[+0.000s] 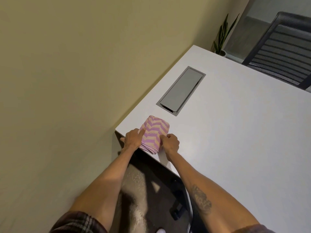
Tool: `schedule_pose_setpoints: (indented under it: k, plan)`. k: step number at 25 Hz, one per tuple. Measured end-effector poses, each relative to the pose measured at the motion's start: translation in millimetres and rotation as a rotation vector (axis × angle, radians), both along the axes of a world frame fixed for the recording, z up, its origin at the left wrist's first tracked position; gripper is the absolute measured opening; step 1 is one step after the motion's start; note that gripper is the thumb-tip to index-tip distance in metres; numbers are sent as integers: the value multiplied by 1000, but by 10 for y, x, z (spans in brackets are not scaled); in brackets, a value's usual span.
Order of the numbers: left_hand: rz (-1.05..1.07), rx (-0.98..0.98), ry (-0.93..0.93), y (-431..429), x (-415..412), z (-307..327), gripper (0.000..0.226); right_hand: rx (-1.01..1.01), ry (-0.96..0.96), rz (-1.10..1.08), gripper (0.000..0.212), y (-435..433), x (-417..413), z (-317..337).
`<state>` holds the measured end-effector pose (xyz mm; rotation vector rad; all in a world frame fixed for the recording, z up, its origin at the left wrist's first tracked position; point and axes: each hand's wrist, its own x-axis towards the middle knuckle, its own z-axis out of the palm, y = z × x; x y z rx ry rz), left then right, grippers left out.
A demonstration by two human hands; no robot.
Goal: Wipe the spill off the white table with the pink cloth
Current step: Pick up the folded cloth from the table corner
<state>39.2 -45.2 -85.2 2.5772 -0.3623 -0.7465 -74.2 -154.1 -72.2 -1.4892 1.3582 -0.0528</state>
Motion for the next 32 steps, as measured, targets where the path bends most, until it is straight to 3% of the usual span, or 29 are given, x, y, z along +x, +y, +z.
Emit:
schedule_pose_setpoints:
  k: [6, 18, 32]
  plan:
    - [-14, -146, 50, 3, 42, 16, 42, 237, -152, -111, 24, -95, 22, 23]
    - [-80, -266, -114, -570, -398, 710, 49, 42, -255, -260, 38, -441, -408, 674]
    - [-422, -310, -203, -1528, -2629, 1587, 35, -131, -262, -540, 37, -1138, -2779, 1417]
